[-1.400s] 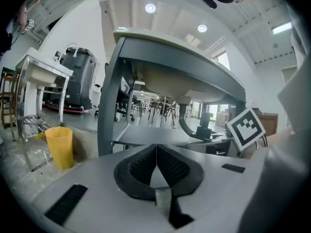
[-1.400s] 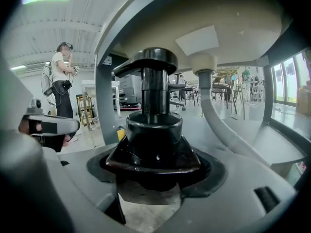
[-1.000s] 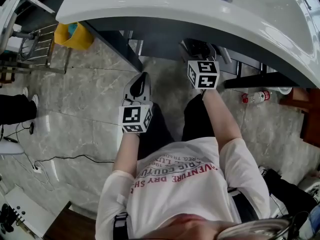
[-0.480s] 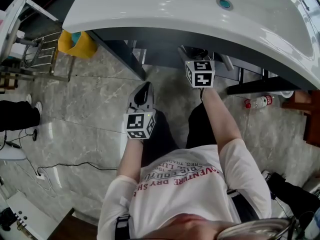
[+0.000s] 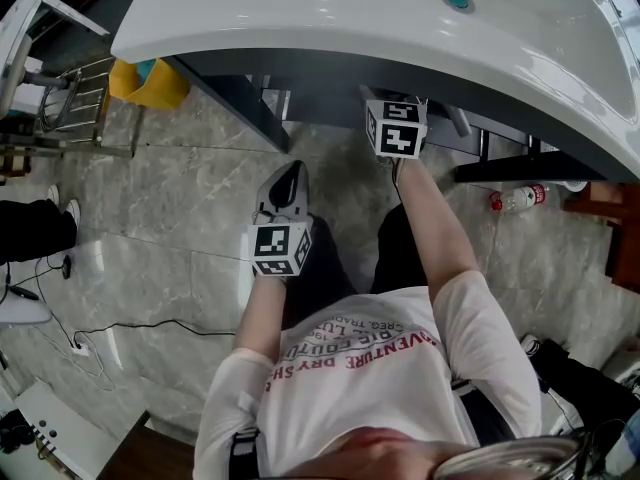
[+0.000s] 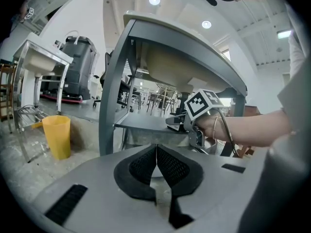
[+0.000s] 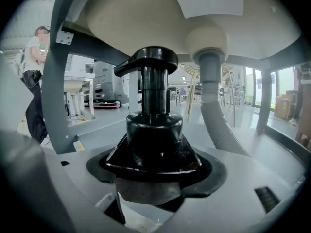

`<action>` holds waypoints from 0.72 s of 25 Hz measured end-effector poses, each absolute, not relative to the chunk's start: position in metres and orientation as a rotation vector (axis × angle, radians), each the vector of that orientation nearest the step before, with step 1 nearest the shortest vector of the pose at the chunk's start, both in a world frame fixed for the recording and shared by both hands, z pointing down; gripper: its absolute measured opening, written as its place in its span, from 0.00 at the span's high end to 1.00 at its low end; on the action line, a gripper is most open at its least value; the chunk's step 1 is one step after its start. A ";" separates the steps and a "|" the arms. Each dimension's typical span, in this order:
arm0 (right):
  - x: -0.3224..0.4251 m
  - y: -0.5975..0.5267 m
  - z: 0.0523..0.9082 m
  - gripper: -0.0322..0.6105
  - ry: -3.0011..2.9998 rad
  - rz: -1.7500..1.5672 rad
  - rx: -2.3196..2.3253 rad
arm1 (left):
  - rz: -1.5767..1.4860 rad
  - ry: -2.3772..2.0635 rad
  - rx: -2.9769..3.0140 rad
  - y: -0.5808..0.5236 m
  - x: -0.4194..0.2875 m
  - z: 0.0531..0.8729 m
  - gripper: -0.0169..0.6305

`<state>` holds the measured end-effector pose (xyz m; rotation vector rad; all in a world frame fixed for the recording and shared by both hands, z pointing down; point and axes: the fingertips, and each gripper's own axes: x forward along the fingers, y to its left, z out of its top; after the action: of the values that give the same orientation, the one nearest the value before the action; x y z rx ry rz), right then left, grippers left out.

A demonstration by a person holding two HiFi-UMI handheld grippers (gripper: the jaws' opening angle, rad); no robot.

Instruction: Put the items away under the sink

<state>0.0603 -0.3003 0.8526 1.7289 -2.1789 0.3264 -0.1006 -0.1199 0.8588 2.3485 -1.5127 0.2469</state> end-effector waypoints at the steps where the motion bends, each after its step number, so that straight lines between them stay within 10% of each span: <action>1: 0.063 -0.302 0.853 0.37 -2.151 0.333 1.766 | 0.249 -1.512 2.351 -0.120 -0.101 0.859 0.94; 18: 0.072 -0.307 0.851 0.37 -2.005 0.283 1.967 | 0.255 -1.499 2.361 -0.121 -0.104 0.860 0.94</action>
<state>0.0718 -0.3065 0.8506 1.9668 -2.0048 0.2832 -0.1041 -0.1208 0.8597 2.3608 -1.4986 0.2550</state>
